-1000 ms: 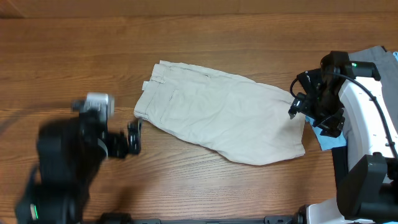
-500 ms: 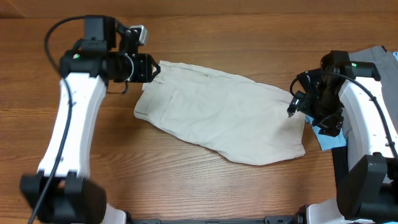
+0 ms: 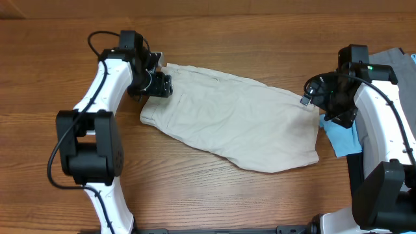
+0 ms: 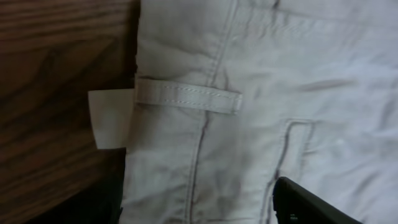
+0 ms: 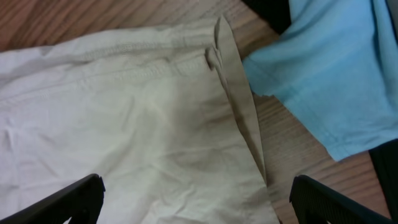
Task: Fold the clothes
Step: 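Reach the left gripper to the shorts' left waistband corner and drag left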
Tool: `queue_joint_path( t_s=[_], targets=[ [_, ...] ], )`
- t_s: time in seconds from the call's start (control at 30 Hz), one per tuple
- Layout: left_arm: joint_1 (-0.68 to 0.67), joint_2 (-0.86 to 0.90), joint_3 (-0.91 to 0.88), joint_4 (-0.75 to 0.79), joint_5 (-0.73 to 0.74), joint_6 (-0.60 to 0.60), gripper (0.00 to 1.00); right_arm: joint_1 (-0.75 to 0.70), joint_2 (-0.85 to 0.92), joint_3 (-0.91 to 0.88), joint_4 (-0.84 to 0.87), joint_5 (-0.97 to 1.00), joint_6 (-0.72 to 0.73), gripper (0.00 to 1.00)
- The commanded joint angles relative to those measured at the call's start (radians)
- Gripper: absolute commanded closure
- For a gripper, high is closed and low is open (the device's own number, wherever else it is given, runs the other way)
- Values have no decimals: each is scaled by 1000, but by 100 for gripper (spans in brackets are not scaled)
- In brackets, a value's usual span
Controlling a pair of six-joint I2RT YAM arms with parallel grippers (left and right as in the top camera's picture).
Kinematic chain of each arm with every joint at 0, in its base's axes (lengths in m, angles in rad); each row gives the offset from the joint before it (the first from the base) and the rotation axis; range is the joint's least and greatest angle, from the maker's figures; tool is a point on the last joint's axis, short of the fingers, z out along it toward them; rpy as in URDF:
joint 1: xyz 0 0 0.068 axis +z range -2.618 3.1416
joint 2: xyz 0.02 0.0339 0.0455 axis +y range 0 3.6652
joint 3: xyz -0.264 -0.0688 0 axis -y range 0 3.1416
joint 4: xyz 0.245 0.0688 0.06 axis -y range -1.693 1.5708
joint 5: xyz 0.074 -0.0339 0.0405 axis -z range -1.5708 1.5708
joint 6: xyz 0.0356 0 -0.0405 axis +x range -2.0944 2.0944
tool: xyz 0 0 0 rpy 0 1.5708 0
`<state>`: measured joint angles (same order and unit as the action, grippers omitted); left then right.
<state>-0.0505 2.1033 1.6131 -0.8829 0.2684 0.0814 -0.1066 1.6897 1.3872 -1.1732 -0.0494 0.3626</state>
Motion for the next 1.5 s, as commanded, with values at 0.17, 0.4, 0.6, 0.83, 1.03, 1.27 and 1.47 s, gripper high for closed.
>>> queue_joint_path(
  t_s=[0.17,0.4,0.6,0.83,1.03,1.27,1.47],
  targets=[
    [0,109,23,25,-17,35,25,-1,-6,5,70,-8,-4,0],
    [0,112,18,18,-224,-62,65,-1,-6,5,70,-8,-4,0],
    [65,113,15,-38,-391,-390,59,-1,-6,5,69,-8,-4,0],
    [166,113,14,-105,-269,-553,51,-1,-6,5,70,-8,-4,0],
    [181,113,25,-76,-183,-481,27,-1,-6,5,70,-8,-4,0],
    [174,86,198,-145,-173,-359,2,-1,-6,5,70,-8,-4,0],
    [174,79,361,-221,-155,-175,0,-1,-6,5,70,-8,-4,0]
  ],
)
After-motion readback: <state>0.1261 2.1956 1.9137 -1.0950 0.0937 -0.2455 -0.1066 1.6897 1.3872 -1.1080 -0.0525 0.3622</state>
